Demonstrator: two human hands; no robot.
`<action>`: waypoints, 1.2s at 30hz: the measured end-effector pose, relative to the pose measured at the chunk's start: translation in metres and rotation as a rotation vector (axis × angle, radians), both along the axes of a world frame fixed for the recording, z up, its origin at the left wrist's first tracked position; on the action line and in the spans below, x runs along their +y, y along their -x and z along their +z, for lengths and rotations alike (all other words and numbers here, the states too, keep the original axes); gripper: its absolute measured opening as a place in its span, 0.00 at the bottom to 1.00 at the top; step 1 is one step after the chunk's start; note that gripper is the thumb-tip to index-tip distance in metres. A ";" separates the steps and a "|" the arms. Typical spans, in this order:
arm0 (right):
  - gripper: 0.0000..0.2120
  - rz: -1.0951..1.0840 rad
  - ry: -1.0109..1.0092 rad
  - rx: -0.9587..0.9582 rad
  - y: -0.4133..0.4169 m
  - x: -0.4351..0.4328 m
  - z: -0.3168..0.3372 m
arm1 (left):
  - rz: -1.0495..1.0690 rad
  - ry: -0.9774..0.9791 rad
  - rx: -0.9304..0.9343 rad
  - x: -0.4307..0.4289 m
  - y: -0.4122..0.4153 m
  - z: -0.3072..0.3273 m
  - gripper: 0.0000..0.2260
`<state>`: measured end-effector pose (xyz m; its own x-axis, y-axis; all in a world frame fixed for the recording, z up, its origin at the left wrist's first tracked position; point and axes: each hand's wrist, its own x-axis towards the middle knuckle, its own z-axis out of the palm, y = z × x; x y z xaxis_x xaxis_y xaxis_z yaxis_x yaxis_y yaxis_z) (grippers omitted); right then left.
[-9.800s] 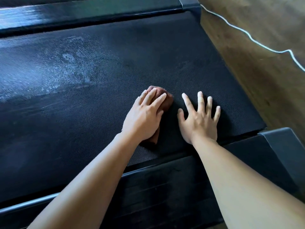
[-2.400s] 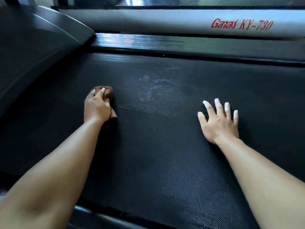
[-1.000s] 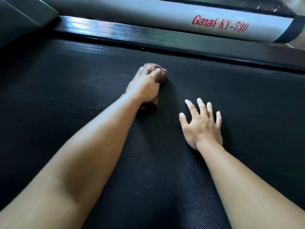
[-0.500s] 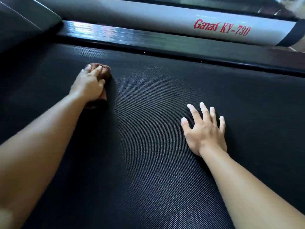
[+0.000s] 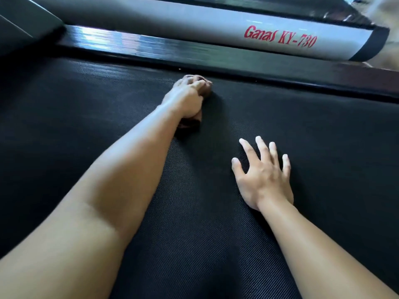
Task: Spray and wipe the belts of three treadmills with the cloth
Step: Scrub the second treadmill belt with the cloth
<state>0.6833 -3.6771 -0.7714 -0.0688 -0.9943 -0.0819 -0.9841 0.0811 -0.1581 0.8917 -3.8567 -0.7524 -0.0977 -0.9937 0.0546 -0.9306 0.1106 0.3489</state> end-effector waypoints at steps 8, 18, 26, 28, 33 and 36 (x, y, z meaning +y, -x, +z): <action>0.28 -0.006 -0.003 -0.014 0.000 -0.001 0.002 | -0.222 0.028 0.061 0.067 -0.017 -0.019 0.26; 0.29 0.000 0.006 -0.015 0.001 -0.001 0.000 | 0.343 0.017 0.035 0.023 -0.120 -0.018 0.27; 0.29 0.007 0.015 -0.011 0.001 -0.001 -0.002 | 0.185 0.007 0.096 -0.008 -0.012 -0.005 0.21; 0.29 0.003 0.006 -0.013 0.001 -0.001 -0.002 | 0.074 -0.001 0.075 0.000 0.017 -0.005 0.21; 0.29 0.002 0.000 0.001 0.002 -0.003 -0.002 | -0.176 0.019 0.051 0.052 0.048 -0.009 0.23; 0.29 0.002 -0.009 -0.001 0.002 -0.003 -0.001 | -0.184 0.026 0.091 0.111 0.039 -0.011 0.24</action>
<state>0.6811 -3.6803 -0.7727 -0.0669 -0.9936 -0.0910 -0.9840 0.0808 -0.1587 0.8531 -3.7457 -0.7638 -0.2707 -0.9578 0.0971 -0.8589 0.2858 0.4251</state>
